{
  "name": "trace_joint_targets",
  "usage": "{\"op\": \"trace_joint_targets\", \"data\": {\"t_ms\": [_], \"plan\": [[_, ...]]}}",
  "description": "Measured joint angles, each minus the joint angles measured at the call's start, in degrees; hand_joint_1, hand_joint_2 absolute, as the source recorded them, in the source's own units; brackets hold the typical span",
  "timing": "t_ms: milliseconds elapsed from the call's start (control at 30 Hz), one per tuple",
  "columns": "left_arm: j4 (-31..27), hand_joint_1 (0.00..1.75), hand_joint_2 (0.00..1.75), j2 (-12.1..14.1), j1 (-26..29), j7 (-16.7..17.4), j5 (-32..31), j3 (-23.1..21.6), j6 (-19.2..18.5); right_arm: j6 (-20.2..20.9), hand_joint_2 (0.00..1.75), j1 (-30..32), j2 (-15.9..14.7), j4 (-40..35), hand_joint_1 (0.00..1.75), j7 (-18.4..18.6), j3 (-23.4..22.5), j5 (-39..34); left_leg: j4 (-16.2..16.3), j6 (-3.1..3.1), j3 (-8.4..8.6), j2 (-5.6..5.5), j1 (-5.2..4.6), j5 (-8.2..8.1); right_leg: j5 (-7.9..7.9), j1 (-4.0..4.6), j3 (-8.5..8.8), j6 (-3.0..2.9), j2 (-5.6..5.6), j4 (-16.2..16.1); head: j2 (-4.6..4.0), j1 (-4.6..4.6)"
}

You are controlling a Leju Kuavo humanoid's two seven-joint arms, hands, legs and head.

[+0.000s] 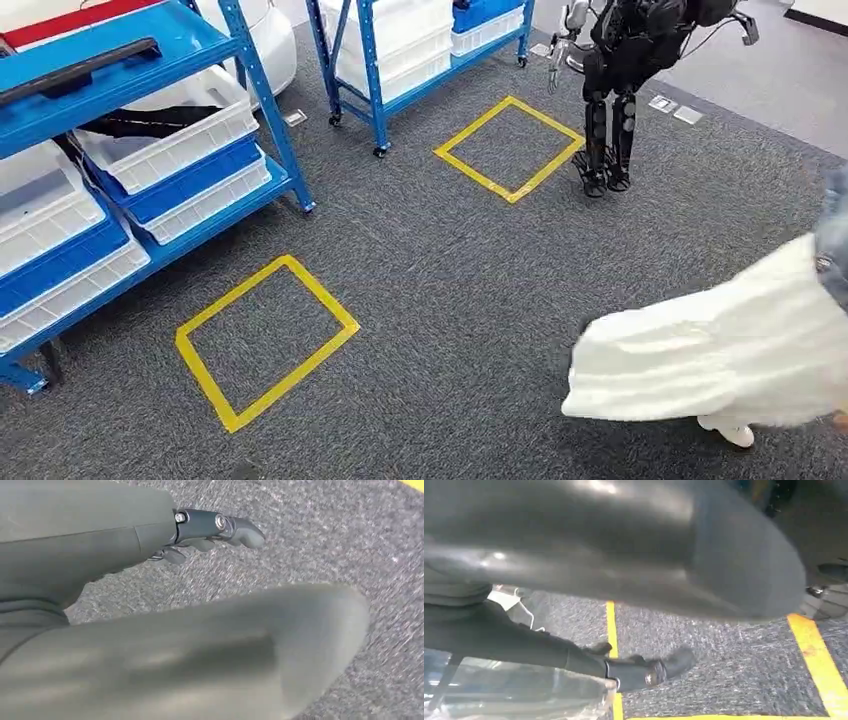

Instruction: Take the parts from the cabinet and place them on the table.

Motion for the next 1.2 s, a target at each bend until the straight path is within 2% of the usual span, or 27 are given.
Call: {"op": "trace_joint_targets", "data": {"t_ms": [33, 67, 133, 167, 200, 333, 400, 433, 467, 533, 567, 600, 633, 667, 700, 733, 767, 833, 867, 900, 933, 1000, 1033, 1067, 1100, 1133, 1200], "plan": [[0.0, 0.0, 0.0, -0.1, -0.1, 0.1, -0.1, 0.0, -0.1, 0.0, 0.0, 0.0, 0.0, 0.0, 0.0, 0.0, 0.0, 0.0, 2.1, -0.09, -0.83, 4.03, -0.4, -1.49, -0.06, 0.26, 0.02, -0.46, -0.59, 0.0, 0.0, -0.29], [0.0, 0.0, 0.0, -0.1, -0.3, 0.1, -0.3, 0.0, -0.1, 0.0, 0.0, 0.1, 0.0, 0.0, 0.0, 0.0, -0.1, 0.0, 5.8, -0.18, -2.6, 5.75, -0.38, -3.78, -0.15, 0.57, -0.03, -1.23, -1.37, 0.0, 0.0, -0.63], [0.0, 0.0, 0.0, -0.1, -0.5, 0.1, -0.5, 0.0, -0.1, 0.0, 0.0, 0.3, 0.0, 0.0, 0.0, 0.0, -0.2, 0.0, 15.3, -0.2, -7.07, 6.54, -0.33, -8.21, -0.37, 1.15, -0.09, -1.58, -3.16, 0.0, 0.0, -0.61], [0.0, 0.0, 0.0, -0.1, -0.4, 0.1, -0.5, 0.0, -0.1, 0.0, 0.0, 0.4, 0.0, 0.0, 0.0, 0.0, -0.4, 0.1, 18.8, -0.16, -8.65, 6.59, -0.33, -9.1, -0.45, 1.41, -0.11, -1.71, -4.13, 0.0, 0.0, -0.66], [0.0, 0.0, 0.0, -0.1, -0.3, 0.1, -0.5, 0.0, -0.1, 0.0, 0.0, 0.4, 0.0, 0.0, 0.0, 0.0, -0.4, 0.1, 19.0, -0.15, -8.74, 6.6, -0.33, -9.05, -0.47, 1.43, -0.11, -1.73, -4.26, 0.0, 0.0, -0.66], [0.0, 0.0, 0.0, -0.1, -0.3, 0.1, -0.5, 0.0, -0.1, 0.0, 0.0, 0.4, 0.0, 0.0, 0.0, 0.0, -0.4, 0.1, 19.1, -0.14, -8.77, 6.61, -0.33, -9.0, -0.48, 1.44, -0.11, -1.74, -4.36, 0.0, 0.0, -0.64], [0.0, 0.0, 0.0, -0.1, -0.2, 0.1, -0.5, 0.0, 0.0, 0.0, 0.0, 0.4, 0.0, 0.0, 0.0, 0.0, -0.5, 0.2, 18.0, 0.09, -8.16, 6.65, -0.34, -7.85, -0.55, 1.6, -0.03, -1.82, -5.09, 0.0, 0.0, -0.61], [0.0, 0.0, 0.0, -0.1, -0.2, 0.1, -0.6, 0.2, 0.3, 0.0, 0.0, 0.2, 0.0, 0.0, 0.0, -0.1, -0.5, 0.6, 5.6, 1.32, -1.28, 8.38, -0.84, -1.9, -0.79, 1.98, 0.44, -2.09, -6.94, 0.0, 0.0, -0.66], [0.0, 0.0, 0.0, 0.0, -0.5, 0.1, -0.7, 0.4, 0.5, 0.0, 0.0, -0.1, 0.2, 0.0, 0.0, -0.2, -0.7, 0.7, 0.9, 2.41, 0.55, 11.45, -2.23, -1.76, -1.19, 2.62, 0.53, -1.49, -9.25, 0.0, 0.0, -0.64], [0.0, 0.0, 0.0, 0.0, -0.3, 0.1, -0.7, 0.8, 0.5, 0.0, 0.0, -0.2, 0.2, 0.0, 0.0, -0.2, -0.8, 0.9, -0.1, 2.9, 1.08, 9.74, -1.89, -1.05, -1.45, 3.16, 1.11, -1.08, -10.58, -0.2, 0.0, -0.7], [0.1, 0.0, 0.0, -0.2, -0.2, 0.1, -0.7, 0.8, 0.5, 0.0, 0.0, -0.2, 0.2, 0.0, 0.0, -0.2, -0.9, 1.0, -0.6, 2.92, 1.33, 9.09, -1.36, -0.58, -2.17, 2.52, 0.29, -0.71, -6.53, 1.3, 0.0, -0.53], [0.1, 0.0, 0.0, -0.2, -0.3, 0.1, -0.7, 0.9, 0.5, 0.0, 0.0, -0.1, 0.2, 0.0, 0.0, -0.2, -1.0, 1.0, -0.7, 3.37, 1.18, 8.3, -1.1, -0.34, -3.64, 2.45, -0.96, -1.0, -3.54, 4.3, 0.0, -0.55], [0.1, 0.0, 0.0, -0.2, -0.5, 0.1, -0.8, 0.9, 0.6, 0.0, 0.0, 0.0, 0.2, 0.0, 0.0, -0.2, -1.0, 1.1, -0.7, 3.42, 1.04, 7.35, -1.09, -0.29, -5.6, 2.11, -3.28, -1.22, -2.26, 9.1, 0.0, -0.24], [0.1, 0.0, 0.0, -0.3, -0.5, 0.1, -0.8, 0.9, 0.6, 0.0, 0.0, 0.1, 0.1, 0.0, 0.0, -0.2, -1.0, 1.1, -0.7, 3.42, 0.93, 6.44, -1.09, -0.28, -7.31, 1.91, -5.31, -1.28, -1.95, 13.3, 0.0, -0.26], [0.1, 0.0, 0.0, -0.4, -0.4, 0.1, -0.8, 1.0, 0.6, 0.1, 0.0, 0.2, -0.1, 0.0, 0.0, -0.2, -1.1, 1.1, -0.6, 3.38, 0.88, 5.39, -1.09, -0.26, -8.48, 1.75, -7.3, -1.04, -1.86, 17.2, 0.0, -0.22], [0.1, 0.0, 0.0, -0.4, -0.3, 0.1, -0.8, 1.1, 0.6, 0.1, 0.0, 0.4, -0.1, 0.0, 0.0, -0.2, -1.1, 1.1, -0.6, 3.32, 0.93, 4.47, -1.05, -0.23, -8.2, 1.53, -7.83, -0.45, -1.86, 17.8, 0.0, -0.26], [0.2, 0.0, 0.0, -0.4, -0.2, 0.1, -0.8, 1.2, 0.6, 0.1, 0.0, 0.4, -0.1, 0.0, 0.0, -0.2, -1.1, 1.1, -0.6, 3.24, 0.98, 3.66, -0.96, -0.2, -6.96, 1.31, -7.13, 0.27, -1.84, 15.9, 0.0, -0.26], [0.3, 0.0, 0.0, -0.5, -0.1, 0.1, -0.8, 1.2, 0.6, 0.1, 0.0, 0.3, -0.3, 0.0, 0.0, -0.2, -1.1, 1.1, -0.4, 2.71, 1.18, 1.86, -0.67, -0.23, -2.15, 0.56, -2.54, 2.06, -0.9, 5.6, 0.0, -0.31], [0.3, 0.0, 0.0, -0.5, -0.1, 0.1, -0.8, 1.2, 0.6, 0.1, 0.0, 0.4, -0.3, 0.0, 0.0, -0.2, -1.1, 1.1, -0.3, 2.24, 1.02, 1.19, -0.64, -0.35, -0.55, -0.12, -0.71, 2.64, 1.59, 1.1, 0.0, -0.17], [0.3, 0.0, 0.0, -0.5, -0.2, 0.1, -0.8, 1.2, 0.6, 0.2, 0.0, 0.4, -0.2, 0.0, 0.0, -0.2, -1.1, 1.1, 0.3, 1.58, 0.82, 0.47, -1.1, -0.59, -0.58, 0.27, -0.79, 1.79, 1.7, 0.4, 0.0, 0.09], [0.3, 0.0, 0.0, -0.5, -0.1, 0.1, -0.8, 1.3, 0.6, 0.2, 0.0, 0.3, -0.3, 0.0, 0.0, -0.2, -1.1, 1.1, 0.0, 1.35, 0.75, 0.2, -0.94, -0.49, -0.53, 0.39, -0.74, 0.98, 1.06, 0.6, 0.0, -0.15], [0.3, 0.0, 0.0, -0.5, 0.2, 0.1, -0.8, 1.3, 0.6, 0.2, 0.0, 0.0, -0.3, 0.0, 0.0, -0.2, -1.1, 1.1, -0.2, 0.82, 0.5, -0.48, -0.59, -0.22, -0.32, 0.71, -0.36, 0.23, 0.39, 0.7, 0.0, -0.26], [0.3, 0.0, 0.0, -0.3, 0.3, 0.1, -0.8, 1.4, 0.5, 0.2, 0.0, 0.0, -0.2, 0.0, 0.0, -0.2, -1.1, 1.1, 0.0, 0.66, 0.36, -0.94, -0.37, -0.24, -0.07, 0.07, -0.32, -0.19, -0.21, 0.5, 0.0, -0.37], [0.3, 0.0, 0.0, -0.3, 0.3, 0.0, -1.0, 1.4, 0.5, 0.2, 0.0, -0.1, -0.1, 0.0, 0.0, -0.2, -1.1, 1.1, 1.0, 0.49, 0.02, 1.57, -0.45, -1.03, 0.01, 0.17, -0.26, -0.4, -0.75, 0.4, 0.0, -0.33], [0.3, 0.0, 0.0, -0.4, 0.3, 0.0, -1.1, 1.4, 0.4, 0.2, 0.0, 0.0, -0.1, 0.0, 0.0, -0.2, -1.1, 1.1, 4.0, 0.27, -1.4, 4.52, -0.58, -3.08, -0.12, 0.38, -0.27, -1.23, -1.33, 0.4, 0.0, -1.03], [0.3, 0.0, 0.0, -0.4, 0.1, 0.0, -1.2, 1.4, 0.3, 0.2, 0.0, 0.1, 0.0, 0.0, 0.0, -0.2, -1.1, 1.1, 8.2, 0.08, -3.48, 5.81, -0.49, -5.38, -0.22, 0.63, -0.28, -1.44, -2.04, 0.4, 0.0, -1.14], [0.3, 0.0, 0.0, -0.4, -0.1, 0.0, -1.2, 1.4, 0.2, 0.2, 0.0, 0.3, -0.1, 0.0, 0.0, -0.2, -1.2, 1.1, 17.0, -0.07, -7.89, 6.57, -0.4, -8.84, -0.38, 1.15, -0.37, -1.9, -3.68, 0.4, 0.0, -1.16]]}}
